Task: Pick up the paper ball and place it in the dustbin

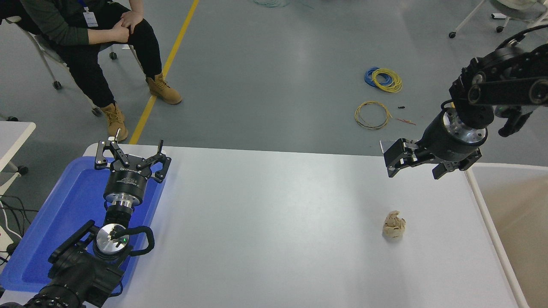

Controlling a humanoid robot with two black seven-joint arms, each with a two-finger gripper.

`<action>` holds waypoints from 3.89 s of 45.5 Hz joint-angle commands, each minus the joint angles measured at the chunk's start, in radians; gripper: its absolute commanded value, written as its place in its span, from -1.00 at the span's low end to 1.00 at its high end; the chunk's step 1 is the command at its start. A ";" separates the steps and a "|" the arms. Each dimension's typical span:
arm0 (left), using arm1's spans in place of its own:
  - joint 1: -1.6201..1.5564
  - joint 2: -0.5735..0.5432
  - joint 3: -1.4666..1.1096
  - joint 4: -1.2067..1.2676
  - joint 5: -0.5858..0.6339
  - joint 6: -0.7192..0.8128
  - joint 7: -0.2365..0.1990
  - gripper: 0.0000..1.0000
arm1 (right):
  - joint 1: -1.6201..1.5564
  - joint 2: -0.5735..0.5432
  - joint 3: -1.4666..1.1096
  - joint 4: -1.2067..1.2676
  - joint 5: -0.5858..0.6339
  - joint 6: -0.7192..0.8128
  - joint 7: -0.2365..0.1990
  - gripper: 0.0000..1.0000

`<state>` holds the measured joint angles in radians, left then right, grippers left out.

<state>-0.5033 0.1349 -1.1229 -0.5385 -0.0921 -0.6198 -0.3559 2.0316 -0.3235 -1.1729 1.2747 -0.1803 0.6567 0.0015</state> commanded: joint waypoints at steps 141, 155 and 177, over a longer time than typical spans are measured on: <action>-0.001 -0.001 0.000 0.000 0.000 0.000 0.000 1.00 | -0.312 0.026 0.045 -0.123 -0.013 -0.322 0.003 1.00; -0.001 0.000 0.000 0.000 0.000 0.000 0.000 1.00 | -0.511 0.067 0.119 -0.248 -0.013 -0.485 0.003 1.00; -0.001 0.000 0.000 0.000 0.000 0.000 0.000 1.00 | -0.695 0.146 0.119 -0.379 -0.047 -0.606 0.003 1.00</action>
<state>-0.5047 0.1346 -1.1229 -0.5385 -0.0920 -0.6198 -0.3559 1.4244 -0.2077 -1.0580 0.9593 -0.2002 0.1195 0.0046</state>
